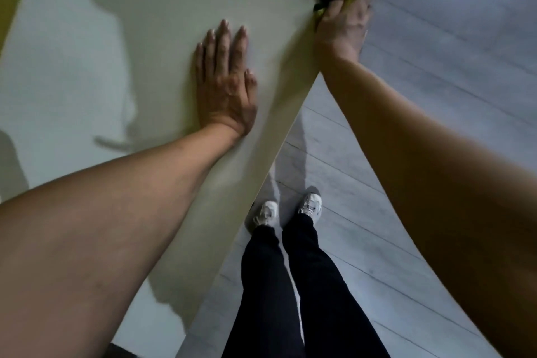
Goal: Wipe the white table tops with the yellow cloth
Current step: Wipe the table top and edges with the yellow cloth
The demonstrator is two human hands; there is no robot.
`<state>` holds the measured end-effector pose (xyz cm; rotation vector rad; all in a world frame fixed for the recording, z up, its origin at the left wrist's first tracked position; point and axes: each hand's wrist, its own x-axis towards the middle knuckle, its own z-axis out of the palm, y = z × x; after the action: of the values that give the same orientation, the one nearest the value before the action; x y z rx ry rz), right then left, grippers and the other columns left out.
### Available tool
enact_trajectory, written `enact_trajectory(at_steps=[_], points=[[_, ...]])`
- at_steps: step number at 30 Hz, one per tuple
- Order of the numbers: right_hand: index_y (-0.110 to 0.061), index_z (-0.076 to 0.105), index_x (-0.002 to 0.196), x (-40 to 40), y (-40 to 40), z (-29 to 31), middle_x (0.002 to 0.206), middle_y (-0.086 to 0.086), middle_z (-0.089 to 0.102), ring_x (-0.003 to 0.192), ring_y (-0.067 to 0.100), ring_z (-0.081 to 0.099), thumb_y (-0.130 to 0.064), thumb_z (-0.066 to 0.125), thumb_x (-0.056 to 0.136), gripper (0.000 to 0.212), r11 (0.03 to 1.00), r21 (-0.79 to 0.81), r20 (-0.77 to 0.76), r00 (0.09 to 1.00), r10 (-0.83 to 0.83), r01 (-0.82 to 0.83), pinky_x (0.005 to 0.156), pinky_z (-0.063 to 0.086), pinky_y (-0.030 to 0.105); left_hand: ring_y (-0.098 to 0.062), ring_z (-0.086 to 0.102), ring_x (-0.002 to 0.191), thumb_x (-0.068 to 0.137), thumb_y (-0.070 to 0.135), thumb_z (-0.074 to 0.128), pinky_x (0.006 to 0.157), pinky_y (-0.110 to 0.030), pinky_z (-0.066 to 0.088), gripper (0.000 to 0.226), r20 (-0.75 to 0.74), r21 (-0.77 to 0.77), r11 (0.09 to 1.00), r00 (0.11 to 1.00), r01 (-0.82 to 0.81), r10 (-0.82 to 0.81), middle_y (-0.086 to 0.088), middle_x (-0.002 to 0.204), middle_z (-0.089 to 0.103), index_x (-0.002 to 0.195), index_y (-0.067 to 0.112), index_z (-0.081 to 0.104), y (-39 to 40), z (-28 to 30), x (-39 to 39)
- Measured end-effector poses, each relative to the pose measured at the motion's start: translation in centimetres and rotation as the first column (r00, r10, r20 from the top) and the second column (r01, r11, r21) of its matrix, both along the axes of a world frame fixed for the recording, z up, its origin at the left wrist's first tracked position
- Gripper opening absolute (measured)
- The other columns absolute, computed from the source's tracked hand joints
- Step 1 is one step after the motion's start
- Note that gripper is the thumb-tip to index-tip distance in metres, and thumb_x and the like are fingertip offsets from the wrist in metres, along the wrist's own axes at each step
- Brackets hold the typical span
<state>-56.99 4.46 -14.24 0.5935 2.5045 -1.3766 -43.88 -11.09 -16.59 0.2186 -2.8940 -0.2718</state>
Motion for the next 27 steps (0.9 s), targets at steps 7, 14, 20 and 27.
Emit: enact_trajectory(at_steps=[7, 14, 20, 27], points=[[-0.013, 0.018, 0.159, 18.0, -3.4, -0.1, 0.156, 0.011, 0.034, 0.136, 0.02, 0.032, -0.016, 0.043, 0.102, 0.063, 0.997, -0.072, -0.115, 0.993, 0.012, -0.021, 0.109, 0.018, 0.018, -0.042, 0.031, 0.154, 0.097, 0.032, 0.04, 0.128, -0.051, 0.019, 0.065, 0.067, 0.052, 0.999, 0.998, 0.012, -0.015, -0.021, 0.166, 0.034, 0.159, 0.012, 0.043, -0.3, 0.5, -0.2], [-0.015, 0.016, 0.16, 26.7, -5.8, 0.8, 0.15, 0.014, 0.038, 0.133, 0.027, 0.04, -0.023, 0.041, 0.102, 0.063, 0.998, -0.052, 0.014, 1.0, 0.022, -0.021, 0.114, 0.033, 0.04, -0.042, 0.021, 0.158, 0.1, 0.025, 0.038, 0.129, -0.049, 0.015, 0.066, 0.148, 0.12, 0.988, 0.983, 0.094, -0.112, -0.025, 0.17, 0.02, 0.163, 0.007, 0.03, -1.8, 1.7, 6.7], [-0.015, 0.016, 0.16, 17.1, -4.0, 1.0, 0.153, 0.016, 0.034, 0.137, 0.031, 0.04, -0.022, 0.041, 0.104, 0.061, 0.999, -0.043, 0.044, 0.999, -0.013, 0.014, 0.113, 0.031, 0.037, -0.034, 0.019, 0.16, 0.107, 0.027, 0.033, 0.129, -0.052, 0.017, 0.06, 0.24, 0.117, 0.99, 0.965, 0.077, -0.103, -0.015, 0.174, 0.017, 0.165, 0.012, 0.029, -5.1, 2.7, 26.1], [-0.018, 0.013, 0.16, 17.8, -4.9, 0.8, 0.158, 0.01, 0.03, 0.141, 0.027, 0.036, -0.025, 0.038, 0.105, 0.061, 0.999, 0.009, 0.058, 0.998, -0.039, 0.038, 0.116, 0.029, 0.038, -0.034, 0.018, 0.16, 0.105, 0.032, 0.031, 0.129, -0.054, 0.017, 0.062, 0.264, 0.034, 0.995, 0.96, 0.093, -0.098, -0.015, 0.173, 0.019, 0.164, 0.012, 0.03, -8.9, 2.2, 35.2]])
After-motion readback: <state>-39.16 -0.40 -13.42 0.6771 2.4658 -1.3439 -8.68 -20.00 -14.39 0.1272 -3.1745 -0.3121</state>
